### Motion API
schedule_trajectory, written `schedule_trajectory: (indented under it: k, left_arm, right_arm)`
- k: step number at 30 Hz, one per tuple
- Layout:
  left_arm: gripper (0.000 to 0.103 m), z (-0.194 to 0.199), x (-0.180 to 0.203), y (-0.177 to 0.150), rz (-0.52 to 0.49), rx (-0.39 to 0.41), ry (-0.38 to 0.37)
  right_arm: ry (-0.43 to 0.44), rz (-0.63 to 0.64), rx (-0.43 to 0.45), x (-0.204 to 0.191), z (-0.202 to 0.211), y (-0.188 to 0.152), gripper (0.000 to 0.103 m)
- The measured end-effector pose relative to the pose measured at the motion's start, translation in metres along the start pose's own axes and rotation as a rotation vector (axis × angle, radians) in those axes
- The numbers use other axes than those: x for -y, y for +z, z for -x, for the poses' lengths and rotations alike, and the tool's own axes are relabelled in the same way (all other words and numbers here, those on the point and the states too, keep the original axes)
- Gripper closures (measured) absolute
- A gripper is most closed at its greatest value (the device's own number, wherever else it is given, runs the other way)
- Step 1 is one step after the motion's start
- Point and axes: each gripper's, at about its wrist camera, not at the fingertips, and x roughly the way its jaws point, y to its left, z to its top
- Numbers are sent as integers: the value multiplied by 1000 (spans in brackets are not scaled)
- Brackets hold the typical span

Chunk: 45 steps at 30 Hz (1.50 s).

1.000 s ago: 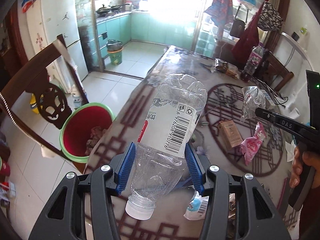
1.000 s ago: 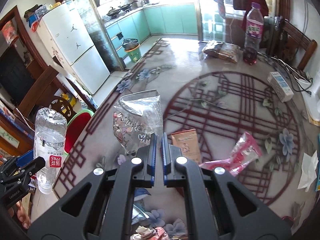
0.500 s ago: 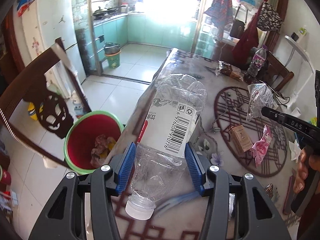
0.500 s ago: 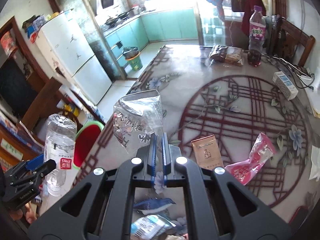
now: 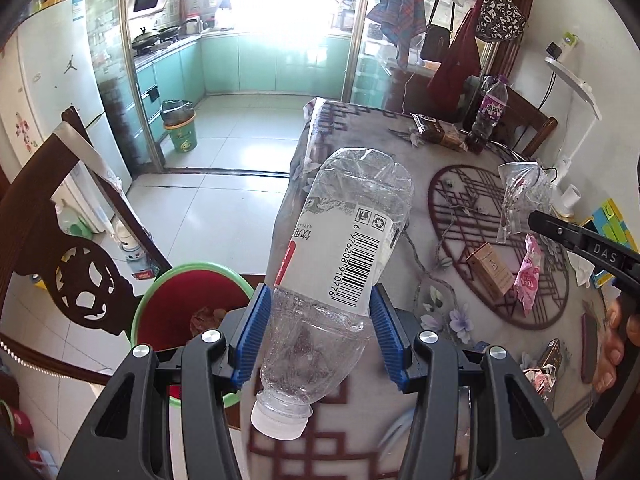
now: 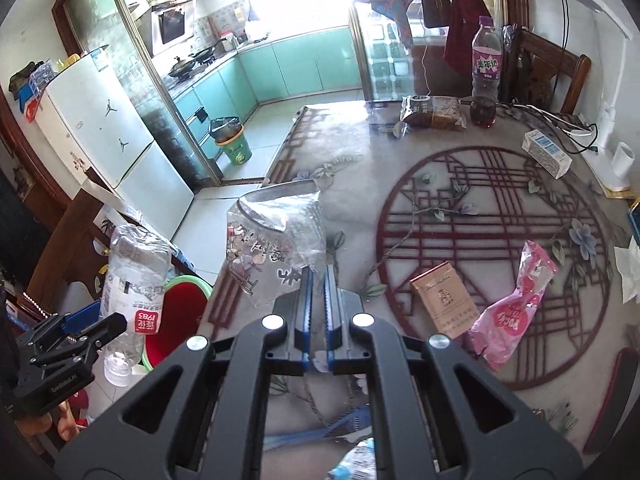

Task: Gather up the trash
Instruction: 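Carry the bottle and plastic bag over the red bucket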

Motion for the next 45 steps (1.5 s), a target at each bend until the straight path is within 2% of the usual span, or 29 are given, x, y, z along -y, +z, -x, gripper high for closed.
schedule_trajectory:
  k: [7, 13, 29, 37, 45]
  left_arm:
    - [55, -2, -33, -1, -15, -7, -24]
    - [55, -5, -62, -4, 11, -15, -24]
    - [55, -19, -139, -19, 139, -64, 67]
    - [55, -31, -164, -20, 173, -87, 101]
    - [54, -49, -177, -22, 191, -131, 100]
  right_arm:
    - [-24, 15, 22, -40, -1, -1, 97]
    - [-9, 50, 26, -72, -3, -1, 97]
    - [132, 181, -60, -175, -38, -16, 97]
    - [145, 225, -110, -198, -59, -21, 97]
    - [156, 245, -178, -212, -83, -27, 97]
